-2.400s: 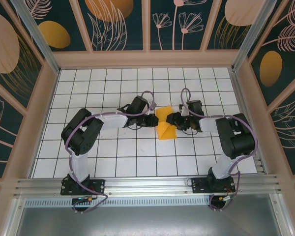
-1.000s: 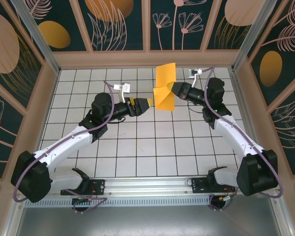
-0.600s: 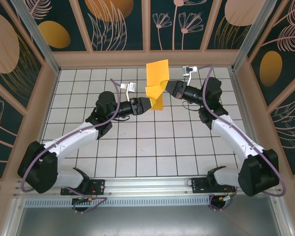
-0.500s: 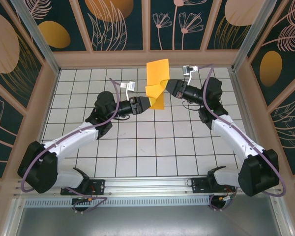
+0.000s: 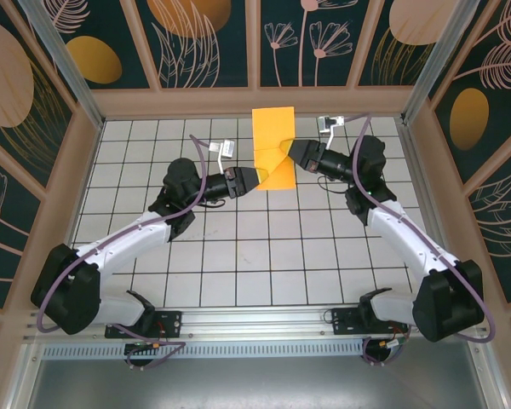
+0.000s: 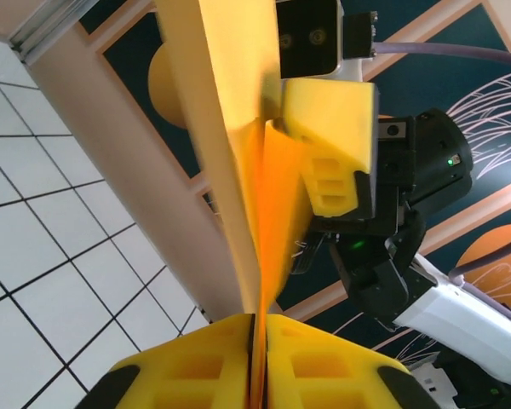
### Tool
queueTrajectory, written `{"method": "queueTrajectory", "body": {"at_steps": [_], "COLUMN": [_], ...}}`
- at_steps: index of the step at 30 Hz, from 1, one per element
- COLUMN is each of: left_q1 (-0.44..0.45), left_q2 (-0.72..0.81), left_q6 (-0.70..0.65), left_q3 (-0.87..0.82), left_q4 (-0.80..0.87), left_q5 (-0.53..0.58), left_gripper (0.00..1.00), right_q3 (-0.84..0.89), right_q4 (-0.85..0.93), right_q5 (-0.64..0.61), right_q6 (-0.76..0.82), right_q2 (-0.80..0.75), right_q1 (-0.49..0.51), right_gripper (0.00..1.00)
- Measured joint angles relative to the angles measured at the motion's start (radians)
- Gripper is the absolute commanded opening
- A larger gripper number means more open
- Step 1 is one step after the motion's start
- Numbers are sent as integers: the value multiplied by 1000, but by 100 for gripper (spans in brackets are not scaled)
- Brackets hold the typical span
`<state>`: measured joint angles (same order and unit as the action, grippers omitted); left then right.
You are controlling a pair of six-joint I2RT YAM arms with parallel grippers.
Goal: Fold a paper plane with a square sheet of paper (fold left side to right side)
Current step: Turn over the paper at the center of the table.
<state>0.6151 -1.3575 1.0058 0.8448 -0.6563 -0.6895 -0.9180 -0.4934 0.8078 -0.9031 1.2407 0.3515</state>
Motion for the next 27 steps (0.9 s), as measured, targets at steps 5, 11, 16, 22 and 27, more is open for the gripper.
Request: {"method": "queueTrajectory", "body": {"at_steps": [5,11,16,22,27], "left_q1": [7,94,204,299,351], "left_q2": [0,-12,-124,-376,-592], "left_q6": [-141,-379,-454,-431,-394], "left_q3": [54,243,420,586,693], "left_q4": [249,733,1096,1477,1672], "left_q5": [103,471,846,1160,1270], "left_gripper": [4,0,0,0,0], "right_q3": [-2,-58,-28,71,112], "right_q4": [189,579,771,843,851], "right_q5": [-72,-395,-648,-779,-804], "right_q6": [106,303,394,431,435], "right_q2": [-76,-129,-142,-184,-198], "right_q1": [-48,-95,-122,-146,-158], "right_gripper": [47,50,59,65,68]}}
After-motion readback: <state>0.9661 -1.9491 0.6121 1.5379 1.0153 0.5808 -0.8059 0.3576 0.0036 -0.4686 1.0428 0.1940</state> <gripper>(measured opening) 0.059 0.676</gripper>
